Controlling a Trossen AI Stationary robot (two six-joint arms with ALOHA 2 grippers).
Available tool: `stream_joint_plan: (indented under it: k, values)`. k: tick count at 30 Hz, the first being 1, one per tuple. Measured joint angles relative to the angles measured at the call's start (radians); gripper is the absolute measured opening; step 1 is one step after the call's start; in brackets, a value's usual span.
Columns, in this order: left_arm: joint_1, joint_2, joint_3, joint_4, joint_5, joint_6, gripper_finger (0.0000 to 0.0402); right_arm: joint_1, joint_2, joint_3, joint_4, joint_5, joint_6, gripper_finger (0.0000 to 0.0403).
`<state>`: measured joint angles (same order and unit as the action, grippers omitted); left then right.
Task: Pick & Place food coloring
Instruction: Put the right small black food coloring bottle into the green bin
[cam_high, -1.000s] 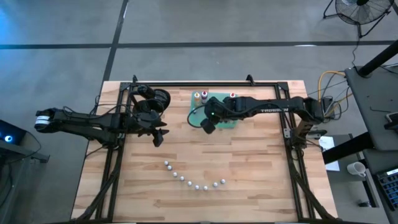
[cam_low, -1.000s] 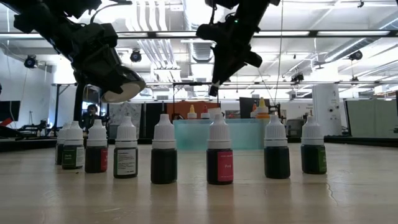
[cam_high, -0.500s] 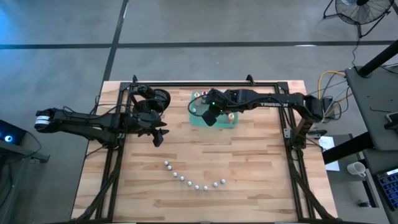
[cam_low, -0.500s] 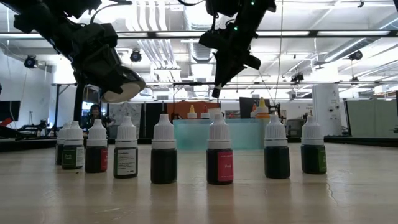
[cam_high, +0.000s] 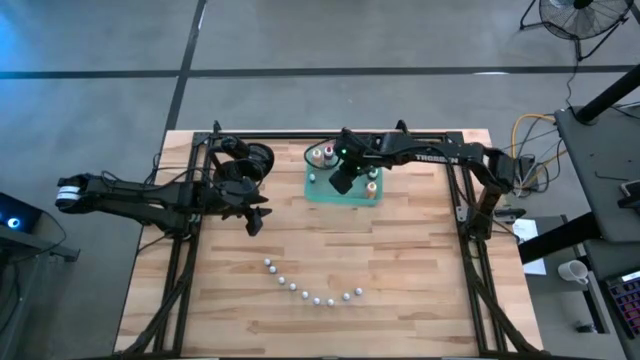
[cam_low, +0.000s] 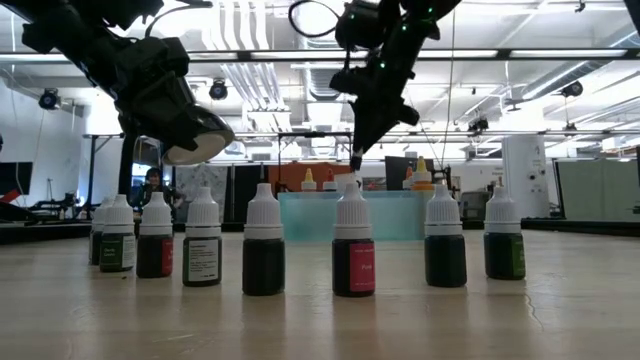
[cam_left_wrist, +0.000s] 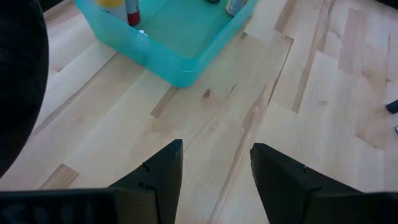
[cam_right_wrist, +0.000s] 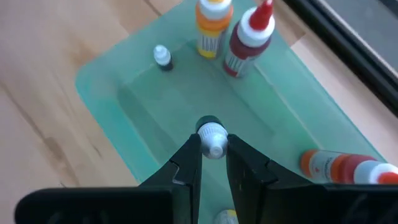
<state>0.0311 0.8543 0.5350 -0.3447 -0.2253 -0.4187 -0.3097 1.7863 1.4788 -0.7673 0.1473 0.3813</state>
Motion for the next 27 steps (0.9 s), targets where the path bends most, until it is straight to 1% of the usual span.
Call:
stream_joint_plan:
  k: [3, 8, 9, 11, 13, 15, 17, 20, 24, 27]
  values:
    - [0.0, 0.0, 0.0, -0.001, 0.0, 0.0, 0.0163, -0.009, 0.034, 0.0, -0.008, -0.002, -0.031, 0.0052]
    - [0.0, 0.0, 0.0, 0.0, 0.0, 0.003, 0.0163, -0.043, 0.094, -0.001, -0.014, -0.002, -0.035, 0.0052]
    - [0.0, 0.0, 0.0, -0.001, -0.003, 0.033, 0.0163, -0.053, 0.103, -0.001, -0.011, -0.002, -0.034, 0.0052]
    - [0.0, 0.0, 0.0, 0.0, -0.019, 0.157, 0.0163, -0.075, 0.119, -0.001, -0.008, -0.008, -0.022, 0.0052]
    - [0.0, 0.0, 0.0, 0.001, -0.025, 0.274, 0.0163, -0.103, 0.135, -0.001, -0.001, -0.037, -0.015, 0.0052]
    - [0.0, 0.0, 0.0, 0.0, -0.026, 0.34, 0.0163, -0.131, 0.156, 0.006, -0.009, -0.052, 0.004, 0.0052]
    - [0.0, 0.0, 0.0, 0.0, -0.026, 0.353, 0.0163, -0.156, 0.18, 0.02, -0.012, -0.073, 0.015, 0.0052]
    - [0.0, 0.0, 0.0, 0.002, -0.027, 0.335, 0.0163, -0.18, 0.223, 0.058, -0.015, -0.077, 0.014, 0.0052]
    - [0.001, 0.0, 0.0, 0.009, -0.035, 0.326, 0.0163, -0.192, 0.277, 0.136, -0.026, -0.077, -0.005, 0.0052]
    - [0.001, 0.0, 0.0, 0.012, -0.036, 0.324, 0.0163, -0.193, 0.327, 0.212, -0.068, -0.072, -0.04, 0.0052]
